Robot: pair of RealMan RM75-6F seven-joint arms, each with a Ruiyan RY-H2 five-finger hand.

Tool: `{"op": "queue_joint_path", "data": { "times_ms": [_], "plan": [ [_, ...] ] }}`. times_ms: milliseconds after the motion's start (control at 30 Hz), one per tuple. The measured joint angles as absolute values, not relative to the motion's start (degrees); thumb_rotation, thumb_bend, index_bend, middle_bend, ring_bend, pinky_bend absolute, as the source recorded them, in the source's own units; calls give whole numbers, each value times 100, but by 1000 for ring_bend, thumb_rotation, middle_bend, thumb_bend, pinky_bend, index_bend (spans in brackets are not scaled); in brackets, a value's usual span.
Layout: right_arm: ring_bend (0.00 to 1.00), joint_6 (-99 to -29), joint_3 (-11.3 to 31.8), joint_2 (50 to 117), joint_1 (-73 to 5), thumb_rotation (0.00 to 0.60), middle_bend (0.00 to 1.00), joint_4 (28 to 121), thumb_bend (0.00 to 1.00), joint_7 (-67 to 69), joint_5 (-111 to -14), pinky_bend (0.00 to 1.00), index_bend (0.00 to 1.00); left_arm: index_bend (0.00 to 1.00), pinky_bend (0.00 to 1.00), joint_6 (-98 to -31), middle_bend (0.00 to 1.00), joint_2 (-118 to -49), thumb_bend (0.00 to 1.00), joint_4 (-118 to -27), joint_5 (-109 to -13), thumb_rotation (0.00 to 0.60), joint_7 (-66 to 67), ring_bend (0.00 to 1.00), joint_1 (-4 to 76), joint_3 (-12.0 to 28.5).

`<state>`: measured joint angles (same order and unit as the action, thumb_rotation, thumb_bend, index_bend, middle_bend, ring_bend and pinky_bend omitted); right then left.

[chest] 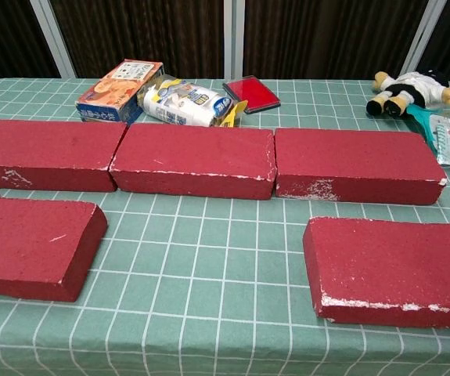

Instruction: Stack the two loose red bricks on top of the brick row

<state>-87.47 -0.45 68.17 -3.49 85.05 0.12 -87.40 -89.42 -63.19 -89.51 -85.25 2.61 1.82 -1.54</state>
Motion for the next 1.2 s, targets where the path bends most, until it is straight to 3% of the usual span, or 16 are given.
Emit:
{"op": "queue_joint_path", "data": {
  "times_ms": [567,900,1200],
  "plan": [
    [0,-8772,171,6575,-353,600,0,8825,0,331,-8771,0,0,25,0,-8794,0,-6165,20,-9420,-9007,600,259,0,205,-292],
    [0,-8603,314,6347,-497,600,0,9025,0,427,-8741,0,0,24,0,-7828,0,-6313,15,-9805,-9373,600,400,0,538,-626],
    [0,-8578,360,6277,-543,600,0,9087,0,256,-8770,0,0,24,0,-6936,0,-6819,13,-10029,-9356,600,827,0,1093,-571]
  ]
}}
